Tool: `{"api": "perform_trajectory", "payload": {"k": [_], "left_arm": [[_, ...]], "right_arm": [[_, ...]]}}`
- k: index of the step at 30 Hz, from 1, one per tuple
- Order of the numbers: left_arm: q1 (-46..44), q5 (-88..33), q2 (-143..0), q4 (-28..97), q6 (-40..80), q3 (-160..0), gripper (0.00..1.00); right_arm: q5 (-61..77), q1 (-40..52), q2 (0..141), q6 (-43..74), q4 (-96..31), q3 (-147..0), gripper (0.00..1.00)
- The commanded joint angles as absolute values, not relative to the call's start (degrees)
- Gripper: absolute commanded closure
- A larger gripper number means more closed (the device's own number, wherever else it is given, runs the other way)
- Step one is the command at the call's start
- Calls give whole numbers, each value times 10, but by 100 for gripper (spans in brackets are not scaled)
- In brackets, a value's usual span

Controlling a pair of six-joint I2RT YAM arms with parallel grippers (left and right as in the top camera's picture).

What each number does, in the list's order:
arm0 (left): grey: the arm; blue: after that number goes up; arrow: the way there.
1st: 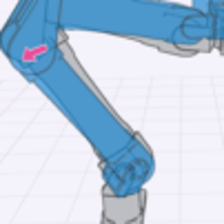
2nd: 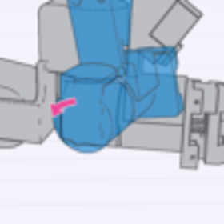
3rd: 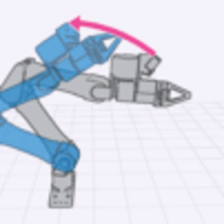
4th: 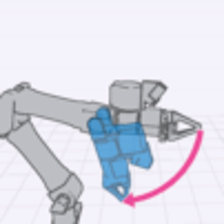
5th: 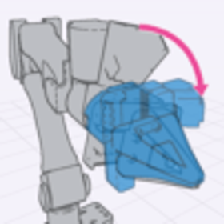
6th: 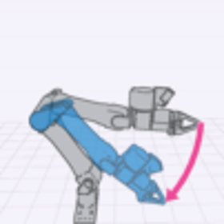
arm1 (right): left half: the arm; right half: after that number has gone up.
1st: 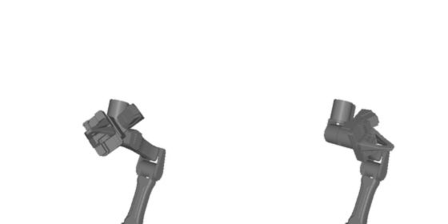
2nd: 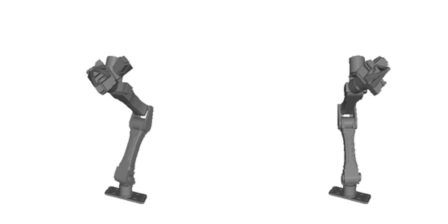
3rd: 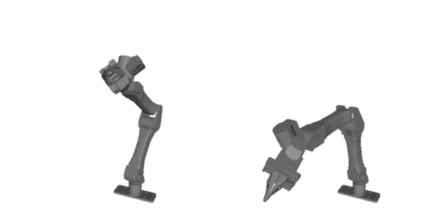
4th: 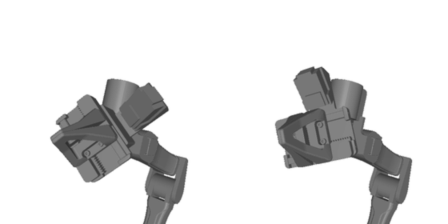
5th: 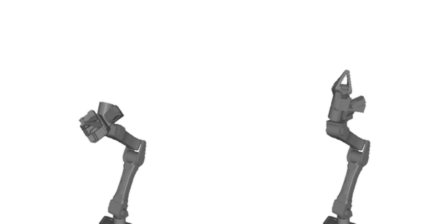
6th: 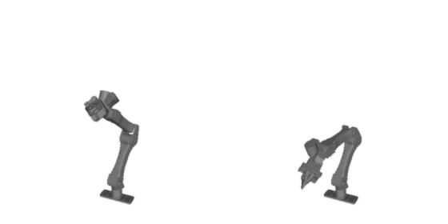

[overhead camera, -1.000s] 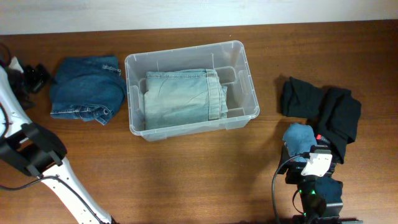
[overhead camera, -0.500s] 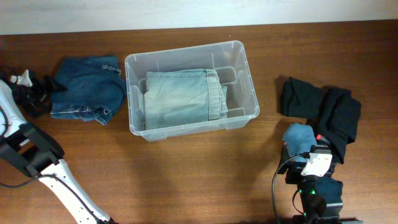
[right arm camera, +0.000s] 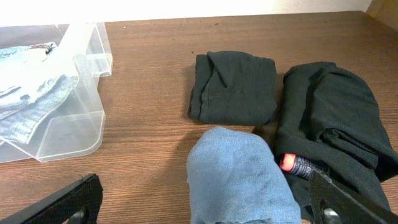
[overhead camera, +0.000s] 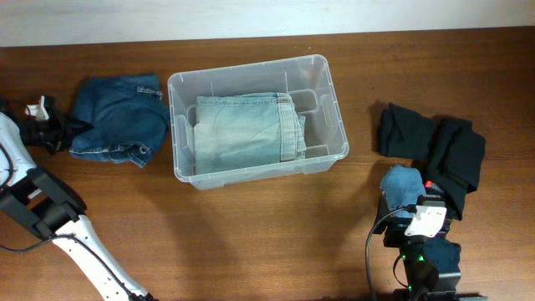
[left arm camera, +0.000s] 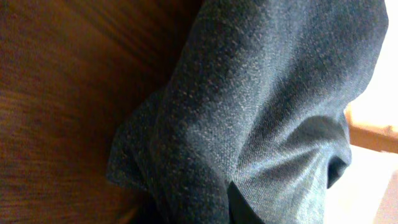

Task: Pack container
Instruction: 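Grasp the folded dark-blue jeans with the left gripper and lift, then carry the dark-blue jeans into the box on top of the light jeans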

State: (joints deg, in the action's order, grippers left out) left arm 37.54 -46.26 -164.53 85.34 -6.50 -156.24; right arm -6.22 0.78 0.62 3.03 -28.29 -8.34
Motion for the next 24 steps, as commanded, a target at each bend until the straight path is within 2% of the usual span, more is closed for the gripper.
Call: {"api": "perform_trajectory", "payload": {"k": [1, 6, 11, 17, 24], "left_arm": [[371, -496, -1671, 897, -115, -1569, 99], [371, -465, -1626, 967, -163, -1611, 99], [366, -515, -1505, 967, -135, -1611, 99], [342, -512, -1328, 967, -96, -1611, 99], [277, -433, -1149, 967, -14, -1611, 99]], "right_arm": [[-67, 4, 2, 32, -284, -79, 2], [-67, 4, 2, 32, -284, -79, 2], [-67, 4, 2, 32, -284, -79, 1], [-67, 4, 2, 32, -284, -79, 2], [-67, 4, 2, 32, -284, -79, 2]]}}
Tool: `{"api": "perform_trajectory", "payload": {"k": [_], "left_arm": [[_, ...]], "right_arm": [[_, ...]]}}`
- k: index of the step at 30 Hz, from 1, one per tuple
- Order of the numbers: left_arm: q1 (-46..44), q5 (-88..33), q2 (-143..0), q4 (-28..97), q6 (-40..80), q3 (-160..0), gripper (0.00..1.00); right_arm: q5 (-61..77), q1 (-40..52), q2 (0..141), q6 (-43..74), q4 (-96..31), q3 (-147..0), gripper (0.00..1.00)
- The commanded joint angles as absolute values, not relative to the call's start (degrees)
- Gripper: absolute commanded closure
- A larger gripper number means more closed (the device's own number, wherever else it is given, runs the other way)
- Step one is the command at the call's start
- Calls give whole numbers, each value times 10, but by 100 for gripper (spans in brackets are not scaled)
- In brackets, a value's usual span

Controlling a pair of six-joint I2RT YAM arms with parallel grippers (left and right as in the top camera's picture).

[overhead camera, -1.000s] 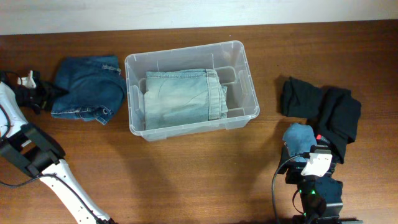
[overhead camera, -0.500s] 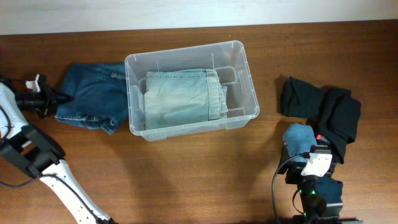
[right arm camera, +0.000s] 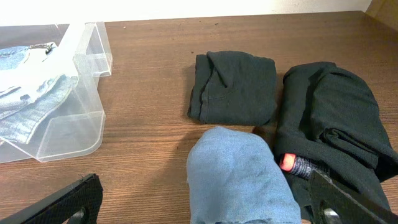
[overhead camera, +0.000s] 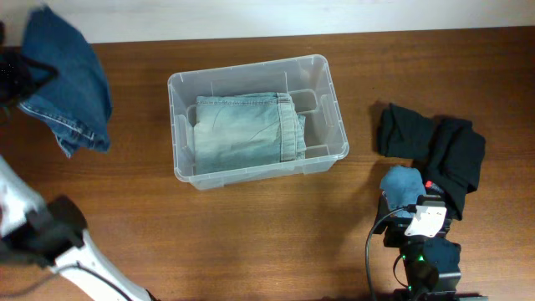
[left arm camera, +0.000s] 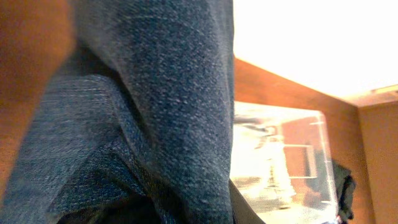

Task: Pack container
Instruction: 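Carry the dark-blue jeans into the box on top of the light jeans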

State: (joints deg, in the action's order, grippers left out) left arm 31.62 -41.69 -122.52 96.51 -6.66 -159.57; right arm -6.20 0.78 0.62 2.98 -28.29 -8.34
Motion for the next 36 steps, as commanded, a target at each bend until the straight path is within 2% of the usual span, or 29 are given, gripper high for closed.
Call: {"api": "perform_trajectory", "payload": {"k": [1, 6, 13, 20, 28, 36], "left_arm": [[257, -418, -1127, 967, 3, -1611, 99], [142, -358, -1069, 967, 93, -1611, 99], [-70, -137, -1096, 957, 359, -1609, 99], [-226, -105, -1206, 845, 413, -1609, 99], [-320, -91, -1322, 772, 484, -1609, 99], [-334, 36, -1342, 863, 506, -1609, 99]], "right_arm": [[-67, 4, 2, 32, -284, -79, 1], [-67, 4, 2, 32, -284, -79, 2], [-67, 4, 2, 32, -284, -79, 2], [-67, 4, 2, 32, -284, -79, 2], [-67, 4, 2, 32, -284, -79, 2], [-67, 4, 2, 32, -284, -79, 2]]}}
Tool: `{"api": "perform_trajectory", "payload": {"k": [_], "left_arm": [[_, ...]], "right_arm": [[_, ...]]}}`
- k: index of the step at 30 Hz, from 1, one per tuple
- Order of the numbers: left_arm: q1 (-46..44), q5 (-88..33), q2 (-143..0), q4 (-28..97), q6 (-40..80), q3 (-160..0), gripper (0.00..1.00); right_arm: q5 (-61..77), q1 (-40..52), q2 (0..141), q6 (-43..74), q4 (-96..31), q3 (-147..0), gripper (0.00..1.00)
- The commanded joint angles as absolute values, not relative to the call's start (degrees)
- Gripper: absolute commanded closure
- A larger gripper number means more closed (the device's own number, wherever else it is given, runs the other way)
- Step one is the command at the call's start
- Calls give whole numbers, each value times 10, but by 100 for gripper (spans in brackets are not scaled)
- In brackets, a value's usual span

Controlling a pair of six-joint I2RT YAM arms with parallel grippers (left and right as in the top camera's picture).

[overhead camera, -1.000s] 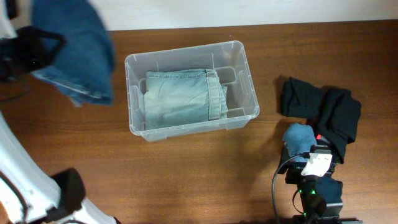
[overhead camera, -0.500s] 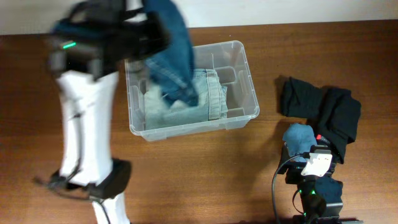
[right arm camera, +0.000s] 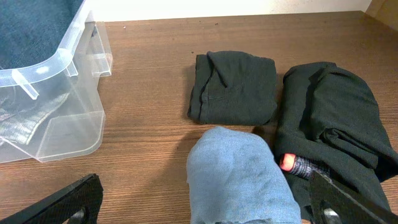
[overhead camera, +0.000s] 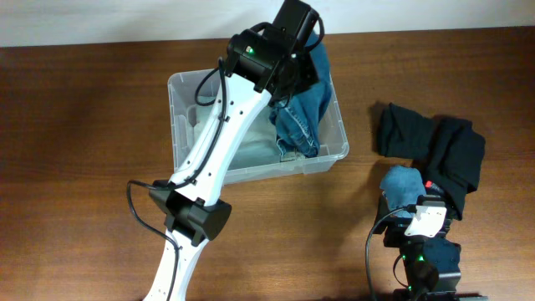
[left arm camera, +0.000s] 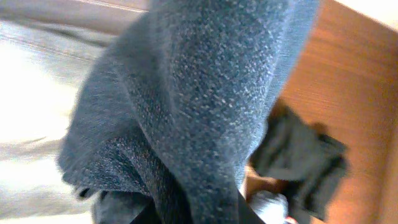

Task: Pack container
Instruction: 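Carry the dark-blue jeans into the box on top of the light jeans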

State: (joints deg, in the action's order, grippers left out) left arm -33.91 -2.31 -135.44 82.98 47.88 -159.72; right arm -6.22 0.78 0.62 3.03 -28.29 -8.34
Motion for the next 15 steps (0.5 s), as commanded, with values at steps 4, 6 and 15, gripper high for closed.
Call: {"api": "perform_trajectory", "payload": {"k": [4, 6, 15], "left_arm": [[-320, 89, -1344, 921, 508, -1606, 100], [-312, 89, -1346, 936, 508, -1601, 100], [-277, 121, -1350, 967, 502, -1554, 99]], "right_arm": [[-67, 4, 2, 32, -284, -79, 2], [-67, 4, 2, 32, -284, -79, 1], [-67, 4, 2, 32, -284, -79, 2]]}}
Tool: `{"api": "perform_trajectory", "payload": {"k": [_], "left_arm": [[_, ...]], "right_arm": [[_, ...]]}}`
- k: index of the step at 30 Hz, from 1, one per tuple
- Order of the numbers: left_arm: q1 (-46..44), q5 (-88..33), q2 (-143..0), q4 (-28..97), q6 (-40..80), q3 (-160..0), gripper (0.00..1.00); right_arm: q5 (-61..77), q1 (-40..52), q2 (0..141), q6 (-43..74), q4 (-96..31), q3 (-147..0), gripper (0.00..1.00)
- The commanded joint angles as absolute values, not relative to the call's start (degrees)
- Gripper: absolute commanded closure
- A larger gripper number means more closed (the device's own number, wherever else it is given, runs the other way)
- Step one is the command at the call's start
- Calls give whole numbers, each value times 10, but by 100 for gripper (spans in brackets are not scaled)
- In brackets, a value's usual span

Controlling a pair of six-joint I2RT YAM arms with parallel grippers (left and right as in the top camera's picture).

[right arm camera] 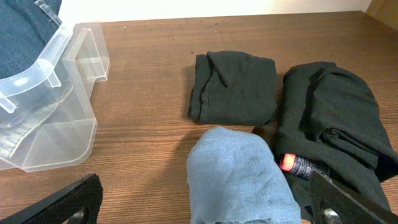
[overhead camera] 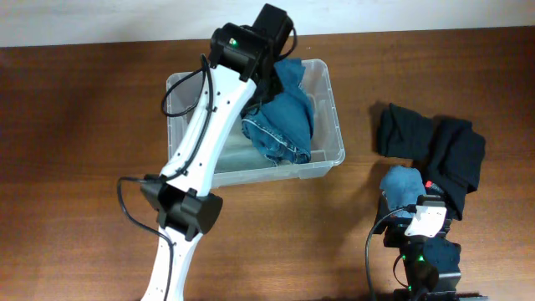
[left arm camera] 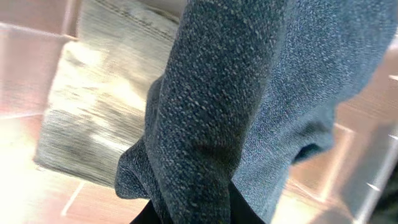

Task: Pack container
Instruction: 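Carry the dark-blue jeans into the box on top of the light jeans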

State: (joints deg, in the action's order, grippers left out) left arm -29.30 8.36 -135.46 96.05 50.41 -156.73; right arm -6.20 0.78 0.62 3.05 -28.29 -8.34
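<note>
A clear plastic container (overhead camera: 331,99) stands mid-table; its corner also shows in the right wrist view (right arm camera: 62,134). Folded light-wash jeans (left arm camera: 93,118) lie on its floor. My left gripper (left arm camera: 188,215) is shut on dark blue jeans (overhead camera: 286,117), which hang into the container's right half over the light pair; the denim (left arm camera: 242,87) hides the fingers. My right gripper (right arm camera: 205,210) is open low at the table's right, its fingers either side of a light blue cloth (right arm camera: 239,177).
Two black folded garments (overhead camera: 401,130) (overhead camera: 458,155) lie right of the container, behind the light blue cloth (overhead camera: 403,186). A small red-capped dark object (right arm camera: 291,163) rests against the larger black garment (right arm camera: 329,118). The left arm (overhead camera: 201,150) spans the container's left half.
The left gripper moved a little left and lower, so the dark jeans now hang deeper inside the container. The container shifted slightly left. The right arm stayed still.
The dark jeans lay on the table left of the container with my left gripper at them. Then they hung from the gripper at the far left. Later they were over the container's right end, and now they sag onto the light jeans inside.
</note>
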Motion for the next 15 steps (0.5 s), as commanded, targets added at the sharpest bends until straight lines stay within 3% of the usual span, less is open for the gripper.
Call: {"api": "perform_trajectory", "payload": {"k": [1, 15], "left_arm": [[-272, 120, -1350, 967, 496, -1554, 99], [-233, 129, -1296, 967, 432, -1555, 99]], "right_arm": [[-67, 4, 2, 32, -284, -79, 2], [-67, 4, 2, 32, -284, -79, 2]]}}
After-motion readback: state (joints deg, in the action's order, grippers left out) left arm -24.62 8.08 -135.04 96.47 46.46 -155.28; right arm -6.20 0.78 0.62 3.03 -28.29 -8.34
